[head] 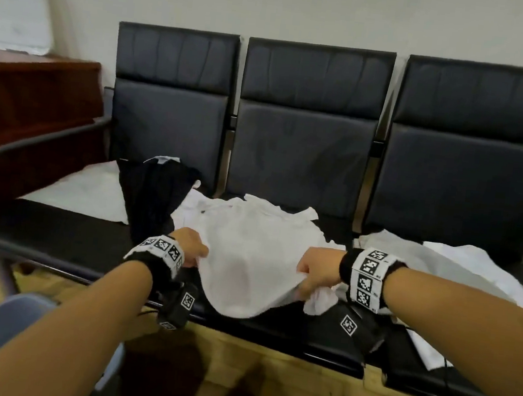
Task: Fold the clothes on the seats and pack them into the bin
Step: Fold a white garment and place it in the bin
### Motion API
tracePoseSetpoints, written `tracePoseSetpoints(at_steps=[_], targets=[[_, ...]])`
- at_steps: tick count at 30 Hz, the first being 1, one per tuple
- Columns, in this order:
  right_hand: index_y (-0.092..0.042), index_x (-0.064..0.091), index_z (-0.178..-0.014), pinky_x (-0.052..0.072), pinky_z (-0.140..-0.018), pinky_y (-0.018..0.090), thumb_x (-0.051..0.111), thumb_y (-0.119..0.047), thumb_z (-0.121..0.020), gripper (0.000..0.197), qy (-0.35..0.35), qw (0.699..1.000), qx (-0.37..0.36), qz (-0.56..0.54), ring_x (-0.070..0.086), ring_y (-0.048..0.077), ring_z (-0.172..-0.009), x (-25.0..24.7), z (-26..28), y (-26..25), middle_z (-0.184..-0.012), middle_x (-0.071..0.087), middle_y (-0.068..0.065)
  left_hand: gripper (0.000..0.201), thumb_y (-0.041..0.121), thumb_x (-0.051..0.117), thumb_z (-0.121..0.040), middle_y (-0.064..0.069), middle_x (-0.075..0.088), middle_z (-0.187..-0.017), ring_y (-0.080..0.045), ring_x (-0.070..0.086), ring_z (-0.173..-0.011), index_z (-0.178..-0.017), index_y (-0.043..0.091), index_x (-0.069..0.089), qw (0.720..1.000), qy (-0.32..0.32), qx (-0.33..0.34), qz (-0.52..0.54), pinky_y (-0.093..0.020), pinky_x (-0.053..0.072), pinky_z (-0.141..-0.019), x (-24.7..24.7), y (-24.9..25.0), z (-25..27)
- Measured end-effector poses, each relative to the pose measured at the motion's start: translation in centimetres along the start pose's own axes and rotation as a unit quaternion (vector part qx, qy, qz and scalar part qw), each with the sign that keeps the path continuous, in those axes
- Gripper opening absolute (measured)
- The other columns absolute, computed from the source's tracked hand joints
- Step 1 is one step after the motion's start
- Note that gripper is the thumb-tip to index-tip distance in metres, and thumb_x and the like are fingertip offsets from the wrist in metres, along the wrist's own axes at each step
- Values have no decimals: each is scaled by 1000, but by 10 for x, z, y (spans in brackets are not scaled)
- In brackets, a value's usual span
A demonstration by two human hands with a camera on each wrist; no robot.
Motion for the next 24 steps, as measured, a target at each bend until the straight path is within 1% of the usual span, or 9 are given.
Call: tracePoseSetpoints(at_steps=[3, 7, 9, 13, 15, 17, 19, 22, 24], targets=[[-13, 69, -98, 58, -67, 26, 82, -33, -76, 32, -63, 997, 12, -45, 66, 12, -75, 18, -27, -5, -91, 70, 3, 9, 7, 63, -83, -22, 61, -82, -32, 64, -77, -80, 0, 60, 999, -16, -28, 2, -42, 59, -76, 19, -26, -5], [-5, 71, -96, 58, -68, 29, 75, -32, -83, 30, 51, 996, 14, -68, 64, 16, -71, -24, -78, -11, -80, 68, 5, 11, 8, 61, -86, -17, 56, -87, -35, 61, -87, -79, 4, 54, 996, -4, -54, 78, -50, 56, -84, 24, -40, -23], [-2, 72, -97, 58, -74, 35, 73, -31, -84, 32, 99, 992, 29, -68, 63, 22, -74, -44, -108, -12, -86, 70, 12, 11, 12, 60, -89, -16, 57, -90, -36, 62, -92, -83, 6, 54, 993, -4, -64, 101, -50, 56, -84, 25, -44, -33], [-4, 66, -118, 52, -92, 39, 71, -33, -87, 43, 142, 989, 32, -26, 62, 27, -96, -69, -162, -26, -116, 68, 16, 11, 11, 56, -88, -18, 63, -100, -36, 67, -88, -95, 4, 59, 997, -1, -67, 42, -48, 59, -77, 26, -58, -57], [-8, 56, -133, 45, -100, 37, 69, -35, -89, 54, 154, 988, 20, -16, 56, 28, -116, -77, -191, -36, -130, 60, 12, 9, 9, 55, -87, -12, 61, -93, -29, 66, -76, -93, 6, 60, 997, -7, -75, 32, -42, 60, -71, 27, -64, -66], [-9, 48, -141, 41, -105, 37, 68, -39, -89, 63, 170, 985, 9, -21, 48, 25, -128, -83, -219, -43, -145, 48, 5, 7, 6, 55, -87, -8, 58, -84, -21, 61, -64, -93, 7, 59, 995, -22, -85, 50, -33, 60, -58, 30, -66, -74], [-8, 46, -142, 39, -105, 32, 65, -44, -89, 66, 172, 984, 17, -32, 46, 24, -130, -84, -245, -48, -149, 43, 3, 5, 5, 56, -88, -7, 57, -81, -17, 58, -59, -91, 8, 58, 993, -40, -94, 61, -22, 51, -43, 32, -67, -78], [-9, 43, -143, 31, -107, 29, 57, -35, -96, 56, 140, 990, 15, -22, 42, 24, -134, -72, -275, -55, -143, 47, 5, 7, 4, 56, -87, -9, 57, -76, -18, 58, -54, -83, 10, 56, 991, -62, -95, 70, -21, 48, -41, 35, -69, -83], [-12, 43, -143, 34, -111, 35, 61, -32, -93, 57, 127, 991, 35, 1, 44, 26, -133, -69, -290, -52, -142, 49, 8, 6, 4, 55, -86, -11, 59, -73, -19, 60, -50, -83, 10, 55, 992, -73, -88, 57, -22, 49, -42, 38, -69, -88]])
Point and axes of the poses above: each hand's wrist, its own z-axis away from the middle knuckle, its own x-axis out of the palm, y = z × x, the point moved 9 cm from there along -z, towards the middle knuckle
